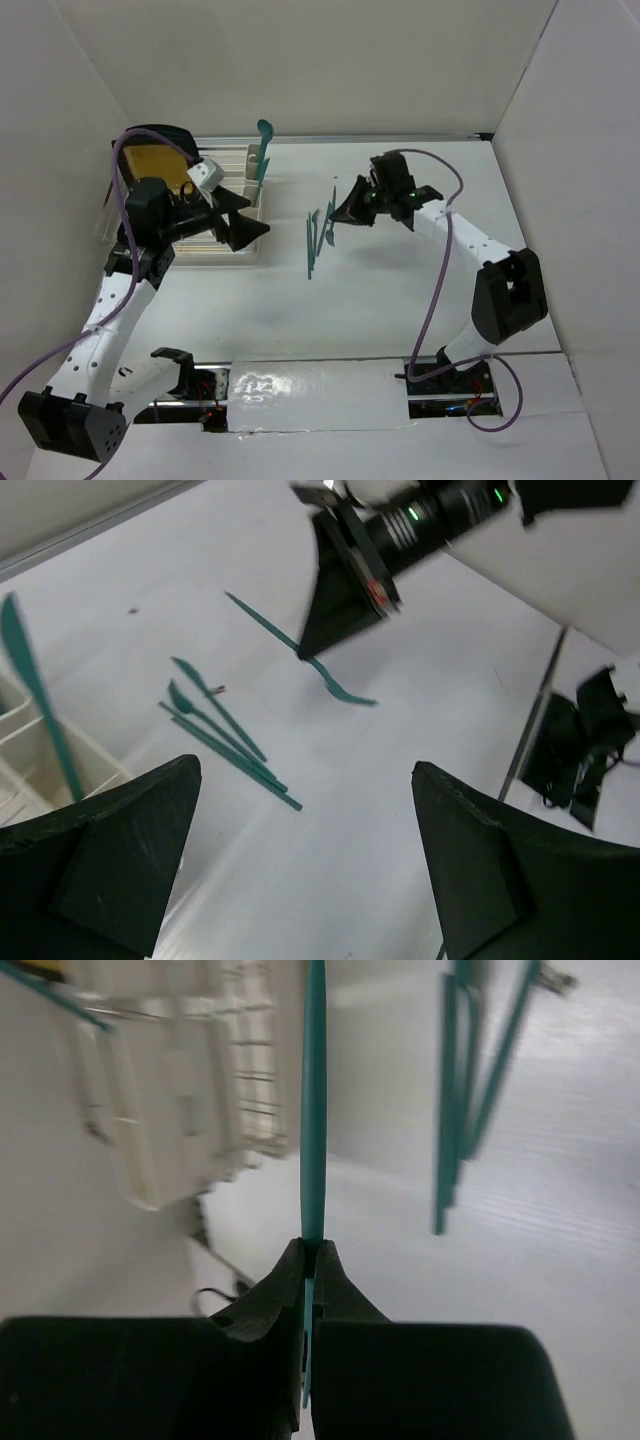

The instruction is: Sort the eating utensils into containers

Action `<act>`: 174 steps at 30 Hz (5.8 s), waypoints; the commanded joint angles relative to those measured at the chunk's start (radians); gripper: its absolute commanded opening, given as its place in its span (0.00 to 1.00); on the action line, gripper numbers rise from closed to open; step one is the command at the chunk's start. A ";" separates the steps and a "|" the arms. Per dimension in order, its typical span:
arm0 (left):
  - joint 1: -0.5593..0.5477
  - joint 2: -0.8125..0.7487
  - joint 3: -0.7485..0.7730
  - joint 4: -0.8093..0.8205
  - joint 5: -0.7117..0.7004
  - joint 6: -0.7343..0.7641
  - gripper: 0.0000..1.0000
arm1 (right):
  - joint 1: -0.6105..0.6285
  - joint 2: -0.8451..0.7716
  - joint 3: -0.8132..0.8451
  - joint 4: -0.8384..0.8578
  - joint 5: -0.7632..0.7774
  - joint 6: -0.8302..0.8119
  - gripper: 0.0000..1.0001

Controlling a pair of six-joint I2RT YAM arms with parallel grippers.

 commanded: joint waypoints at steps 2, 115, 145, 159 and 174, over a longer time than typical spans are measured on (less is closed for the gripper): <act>-0.060 -0.016 -0.027 0.150 0.216 0.242 0.99 | -0.056 -0.004 0.097 0.100 -0.286 0.124 0.00; -0.049 0.630 0.564 0.270 -0.601 0.072 0.37 | -0.286 -0.002 0.236 -0.169 -0.002 -0.259 0.97; -0.062 0.214 0.128 0.254 -0.382 -0.047 0.38 | -0.228 0.095 0.218 -0.146 0.024 -0.227 0.97; -0.081 0.216 0.013 0.297 -0.363 -0.006 0.41 | -0.110 0.084 0.201 -0.138 0.175 -0.184 0.97; -0.092 0.164 0.067 0.248 -0.429 0.042 0.79 | 0.013 0.360 0.365 0.037 0.217 -0.379 0.70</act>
